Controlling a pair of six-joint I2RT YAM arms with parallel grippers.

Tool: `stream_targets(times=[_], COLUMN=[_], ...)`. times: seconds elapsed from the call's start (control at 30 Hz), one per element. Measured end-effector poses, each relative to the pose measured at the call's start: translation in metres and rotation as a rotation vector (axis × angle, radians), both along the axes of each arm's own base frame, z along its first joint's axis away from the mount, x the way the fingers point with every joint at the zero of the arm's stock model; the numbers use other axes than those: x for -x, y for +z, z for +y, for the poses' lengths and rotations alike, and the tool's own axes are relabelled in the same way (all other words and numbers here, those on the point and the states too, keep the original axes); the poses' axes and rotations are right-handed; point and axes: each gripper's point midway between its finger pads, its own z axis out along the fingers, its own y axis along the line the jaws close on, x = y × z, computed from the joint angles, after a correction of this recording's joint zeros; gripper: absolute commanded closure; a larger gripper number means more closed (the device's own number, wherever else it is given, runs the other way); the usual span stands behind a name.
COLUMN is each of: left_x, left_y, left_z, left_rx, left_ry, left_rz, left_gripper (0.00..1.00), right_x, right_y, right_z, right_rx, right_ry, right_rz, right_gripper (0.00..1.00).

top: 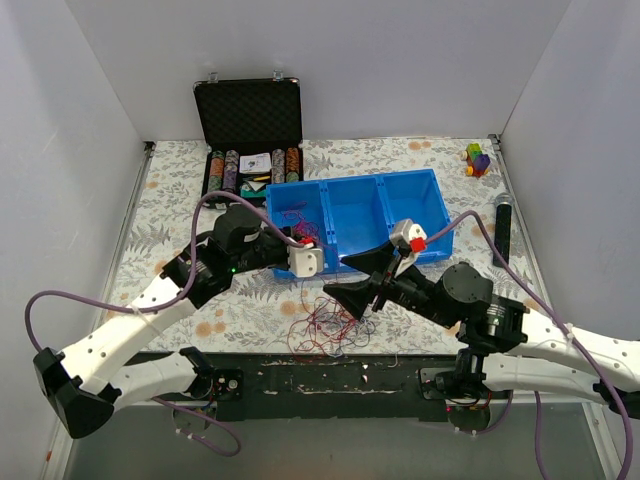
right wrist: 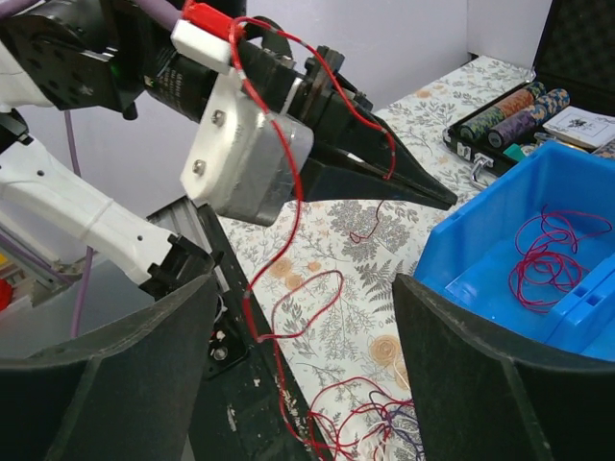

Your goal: Untangle the cables

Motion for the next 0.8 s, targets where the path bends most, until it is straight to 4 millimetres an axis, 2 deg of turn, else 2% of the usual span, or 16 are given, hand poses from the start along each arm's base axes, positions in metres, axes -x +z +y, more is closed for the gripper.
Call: stream_targets(times=[0.07,0.1,0.13,0.17,0.37,0.5,0.63,0.7,0.8], left_x=[0.003,0.005,0.007,0.01,0.036,0.053,0.064,0.068,0.072], left_y=[0.002,0.002,0.004,0.005,0.008,0.004,0.002,0.009,0.033], left_z=[0.001,0.002,0.002,0.003,0.01,0.013,0.01,0.007,-0.001], left_rx=[-0.001,-0.001,-0.002,-0.005,-0.037,-0.06,-0.054,-0.027,0.059], left_ry=[-0.01,-0.018,-0.028,-0.041,-0.159,-0.232,-0.284,-0.303,-0.313], left_rz=[-0.002,-0.002,-0.005,-0.009,-0.04,-0.032,-0.003,0.005,0.012], left_gripper=[1.0,1.0,1.0,1.0,1.0,1.0,1.0,1.0,1.0], right_x=[-0.003,-0.004,-0.005,-0.007,-0.024,-0.036,-0.046,-0.055,-0.073], right_y=[-0.003,-0.004,-0.004,-0.004,0.009,0.033,0.059,0.059,0.039], right_z=[0.004,0.005,0.005,0.005,-0.007,-0.017,-0.012,-0.005,0.009], right_rx=[0.016,0.023,0.026,0.027,-0.01,-0.044,-0.062,-0.045,0.023], right_ry=[-0.008,-0.012,-0.018,-0.026,-0.138,-0.215,-0.264,-0.292,-0.33], right_rz=[-0.002,-0.006,-0.009,-0.013,-0.035,-0.08,-0.107,-0.109,-0.1], right_gripper=[0.5,0.67,0.89,0.98,0.99,0.99,0.99,0.99,0.99])
